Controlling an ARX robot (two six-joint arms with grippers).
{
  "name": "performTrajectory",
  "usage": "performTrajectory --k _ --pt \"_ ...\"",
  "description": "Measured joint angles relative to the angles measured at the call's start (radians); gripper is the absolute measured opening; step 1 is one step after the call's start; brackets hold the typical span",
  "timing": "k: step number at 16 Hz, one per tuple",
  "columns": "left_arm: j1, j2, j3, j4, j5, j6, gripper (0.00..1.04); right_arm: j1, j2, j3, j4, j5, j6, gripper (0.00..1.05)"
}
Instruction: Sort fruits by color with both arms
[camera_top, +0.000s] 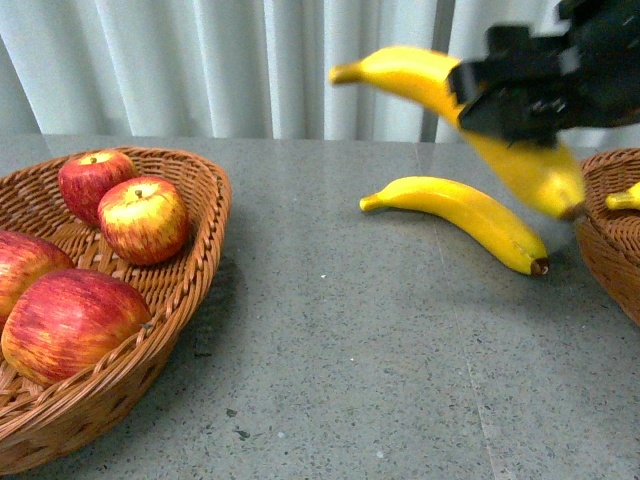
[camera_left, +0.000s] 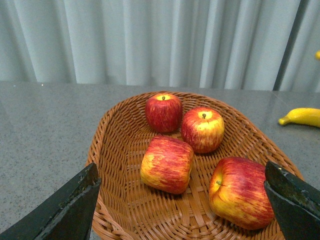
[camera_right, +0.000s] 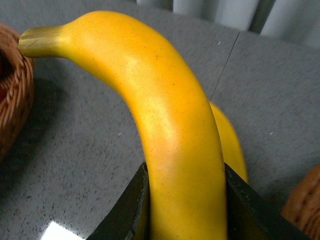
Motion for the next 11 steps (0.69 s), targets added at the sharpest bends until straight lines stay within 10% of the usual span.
performTrajectory --k 11 --pt "0.0 0.0 0.0 0.0 0.0 0.0 0.98 -0.755 -0.228 -0.326 0.003 -0.412 -0.332 0.32"
